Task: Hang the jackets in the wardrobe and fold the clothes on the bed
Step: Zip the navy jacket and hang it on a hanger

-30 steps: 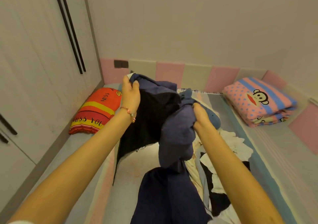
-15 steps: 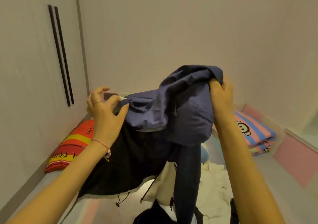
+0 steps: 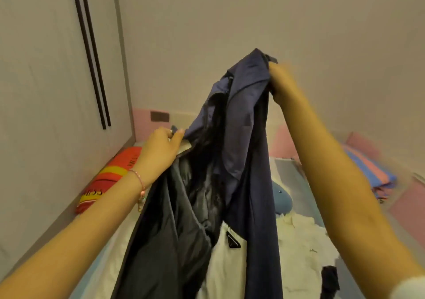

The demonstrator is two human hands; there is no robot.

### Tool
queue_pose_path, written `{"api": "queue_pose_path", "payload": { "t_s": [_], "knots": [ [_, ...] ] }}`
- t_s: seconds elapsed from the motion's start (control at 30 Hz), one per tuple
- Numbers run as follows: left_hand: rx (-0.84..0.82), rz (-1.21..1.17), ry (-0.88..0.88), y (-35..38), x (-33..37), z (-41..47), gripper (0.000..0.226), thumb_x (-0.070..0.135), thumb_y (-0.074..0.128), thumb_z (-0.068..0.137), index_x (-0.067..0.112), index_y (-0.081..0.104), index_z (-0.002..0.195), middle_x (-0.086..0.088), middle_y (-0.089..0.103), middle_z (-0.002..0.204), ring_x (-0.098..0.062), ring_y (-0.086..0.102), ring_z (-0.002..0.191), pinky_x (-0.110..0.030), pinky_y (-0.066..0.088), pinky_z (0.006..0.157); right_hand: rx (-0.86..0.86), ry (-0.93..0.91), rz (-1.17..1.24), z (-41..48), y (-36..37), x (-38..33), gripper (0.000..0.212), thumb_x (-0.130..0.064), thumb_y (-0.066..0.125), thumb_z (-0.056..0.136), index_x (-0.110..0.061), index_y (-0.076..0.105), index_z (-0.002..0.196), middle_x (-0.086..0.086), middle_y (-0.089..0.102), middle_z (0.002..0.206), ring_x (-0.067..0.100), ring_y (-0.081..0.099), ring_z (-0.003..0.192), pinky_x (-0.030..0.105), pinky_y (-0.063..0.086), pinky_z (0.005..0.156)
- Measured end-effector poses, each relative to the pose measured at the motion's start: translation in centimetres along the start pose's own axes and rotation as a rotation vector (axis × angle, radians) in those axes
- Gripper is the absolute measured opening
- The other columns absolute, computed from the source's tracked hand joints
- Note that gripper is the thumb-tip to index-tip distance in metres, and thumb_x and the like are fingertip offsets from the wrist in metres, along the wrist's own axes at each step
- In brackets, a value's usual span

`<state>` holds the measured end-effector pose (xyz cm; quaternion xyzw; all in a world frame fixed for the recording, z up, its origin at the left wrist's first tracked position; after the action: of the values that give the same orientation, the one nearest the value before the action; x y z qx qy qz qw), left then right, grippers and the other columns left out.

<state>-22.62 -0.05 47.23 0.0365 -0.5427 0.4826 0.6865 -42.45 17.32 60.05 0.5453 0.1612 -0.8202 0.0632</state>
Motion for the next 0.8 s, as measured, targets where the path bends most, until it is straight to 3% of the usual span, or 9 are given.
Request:
{"api": "queue_pose_path", "payload": {
  "t_s": [0.07,0.13,0.17,0.27,0.37,0.5,0.6,0.67,0.8],
  "knots": [
    [-0.048,0.107,-0.053,3.6,-3.7,1.0,0.038,0.028,0.056,0.092,0.002,0.053,0.12,-0.015,0.056,0.114,-0.03,0.053,0.103,-0.033,0.037,0.083,-0.092,0.103,-0.056,2.9,1.2,6.8,0.029,-0.046,0.059,0.085,-0.018,0.056,0.092,0.006,0.06,0.093,0.021,0.057,0.088,0.026,0.051,0.069],
    [-0.225,0.182,0.001,8.5,-6.6,1.1,0.073,0.024,0.059,0.09,0.0,0.018,0.146,-0.018,0.025,0.149,-0.031,0.026,0.137,-0.034,0.024,0.109,-0.211,0.329,-0.073,5.9,2.4,17.1,0.108,-0.083,0.063,0.054,-0.017,0.043,0.137,0.01,0.046,0.14,0.028,0.046,0.125,0.045,0.042,0.103],
    [-0.338,0.186,0.042,11.6,-8.4,0.5,0.082,0.024,0.059,0.091,0.0,0.004,0.148,-0.017,0.007,0.155,-0.029,0.009,0.143,-0.036,0.013,0.116,-0.257,0.413,-0.093,5.6,3.6,21.6,0.128,-0.091,0.054,0.05,-0.019,0.022,0.15,0.008,0.029,0.154,0.03,0.034,0.137,0.049,0.032,0.111],
    [-0.68,0.163,-0.042,20.0,-16.1,-4.7,0.086,0.025,0.056,0.092,0.009,-0.008,0.148,-0.008,-0.015,0.156,-0.023,-0.011,0.144,-0.036,0.001,0.118,-0.423,0.465,-0.233,-2.6,8.2,26.1,0.089,-0.067,0.034,0.09,-0.016,-0.006,0.152,0.0,-0.005,0.16,0.023,0.005,0.147,0.043,0.014,0.119],
    [-0.82,0.273,-0.256,24.8,-25.0,-12.5,0.081,0.028,0.059,0.091,0.017,0.005,0.15,-0.006,-0.005,0.158,-0.025,-0.003,0.145,-0.045,0.01,0.117,-0.584,0.494,-0.331,-11.3,10.3,36.1,0.066,-0.039,0.039,0.101,-0.007,0.009,0.151,0.005,0.01,0.159,0.022,0.015,0.145,0.028,0.02,0.111],
    [-0.923,0.363,-0.489,27.5,-37.9,-24.1,0.072,0.048,0.063,0.083,0.016,0.036,0.142,-0.012,0.03,0.15,-0.032,0.023,0.14,-0.046,0.024,0.113,-0.899,0.826,-0.368,-26.4,11.0,51.2,0.057,-0.032,0.044,0.1,-0.008,0.025,0.149,0.006,0.031,0.151,0.023,0.033,0.138,0.03,0.031,0.107],
    [-0.864,0.225,-0.651,27.7,-44.3,-31.3,0.058,0.023,0.07,0.082,0.006,0.047,0.132,-0.015,0.05,0.132,-0.032,0.046,0.124,-0.044,0.035,0.107,-0.964,1.046,-0.407,-37.9,11.0,59.2,0.036,-0.024,0.046,0.099,0.008,0.059,0.112,0.01,0.053,0.101,0.021,0.052,0.092,0.03,0.044,0.088],
    [-0.76,0.151,-0.746,27.4,-47.1,-34.1,0.05,0.009,0.065,0.084,0.006,0.046,0.13,-0.014,0.051,0.129,-0.03,0.046,0.123,-0.044,0.036,0.107,-0.859,1.204,-0.337,-43.7,11.6,62.2,0.034,-0.024,0.053,0.096,0.002,0.057,0.076,0.01,0.05,0.078,0.017,0.046,0.067,0.03,0.044,0.068],
    [-0.437,-0.056,-1.034,27.6,-51.3,-37.0,0.03,0.017,0.047,0.097,0.007,0.042,0.124,-0.013,0.048,0.127,-0.021,0.05,0.111,-0.041,0.041,0.101,-0.687,1.448,-0.134,-48.7,13.9,63.8,0.04,-0.039,0.051,0.095,-0.005,0.067,0.08,0.008,0.066,0.074,0.013,0.06,0.055,0.02,0.052,0.053]
  ]
}}
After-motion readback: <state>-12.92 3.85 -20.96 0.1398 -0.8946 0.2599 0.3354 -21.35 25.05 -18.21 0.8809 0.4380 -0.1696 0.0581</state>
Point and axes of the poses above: each hand's wrist, its own z-axis towards the middle knuckle, its own y-axis out of the palm, x = y × z, the point moved 6 cm from there along z, towards the middle knuckle
